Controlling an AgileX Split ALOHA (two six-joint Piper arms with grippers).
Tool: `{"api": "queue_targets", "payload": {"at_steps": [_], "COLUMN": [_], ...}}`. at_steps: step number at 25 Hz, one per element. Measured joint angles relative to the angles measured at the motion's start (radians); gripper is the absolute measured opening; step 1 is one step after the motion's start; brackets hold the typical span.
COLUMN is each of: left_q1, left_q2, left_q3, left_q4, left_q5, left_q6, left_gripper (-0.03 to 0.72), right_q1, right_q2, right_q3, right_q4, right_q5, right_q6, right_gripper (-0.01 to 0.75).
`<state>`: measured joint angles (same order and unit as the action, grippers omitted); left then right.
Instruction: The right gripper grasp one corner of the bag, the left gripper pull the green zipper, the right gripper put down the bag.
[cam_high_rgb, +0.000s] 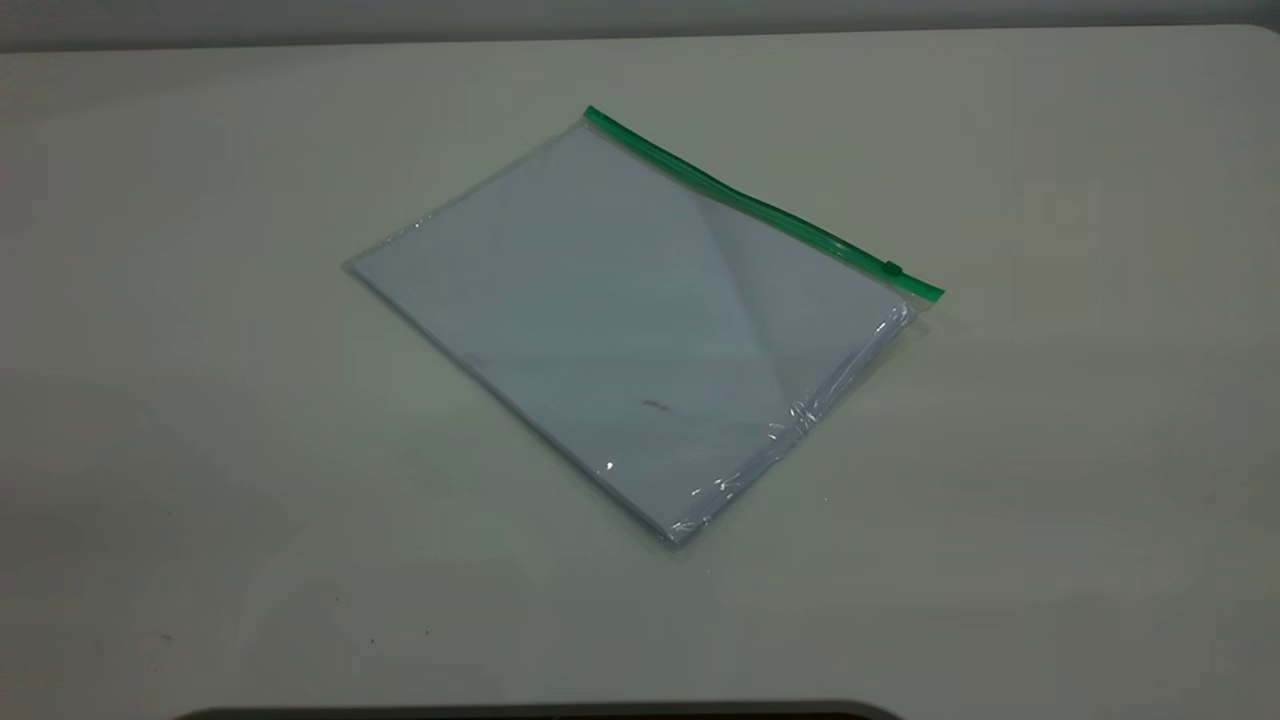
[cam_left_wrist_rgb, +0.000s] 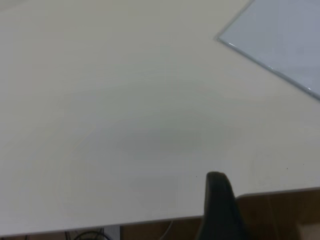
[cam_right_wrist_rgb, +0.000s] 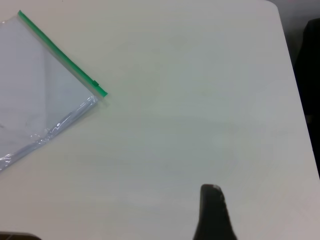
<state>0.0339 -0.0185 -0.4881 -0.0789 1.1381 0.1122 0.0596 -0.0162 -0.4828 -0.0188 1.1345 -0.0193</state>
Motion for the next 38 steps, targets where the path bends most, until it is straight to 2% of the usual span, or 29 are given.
{"api": "queue_targets", "payload": {"at_steps": [34, 38], "left_q1": [0.0, 0.0], "left_q2": [0.002, 0.106], "left_q3": [-0.001, -0.073], "left_q4": [0.0, 0.002], "left_q5": [-0.002, -0.022], "left_q6": [-0.021, -0.061], "left_gripper": [0.555, 0.555], "right_q1": [0.0, 0.0], "right_q2": [0.0, 0.012], "right_q3": [0.0, -0.032], "right_q4": [0.0, 0.006], "right_q5": [0.0, -0.008], "right_q6": [0.0, 0.041], "right_gripper": [0.556, 0.556]}}
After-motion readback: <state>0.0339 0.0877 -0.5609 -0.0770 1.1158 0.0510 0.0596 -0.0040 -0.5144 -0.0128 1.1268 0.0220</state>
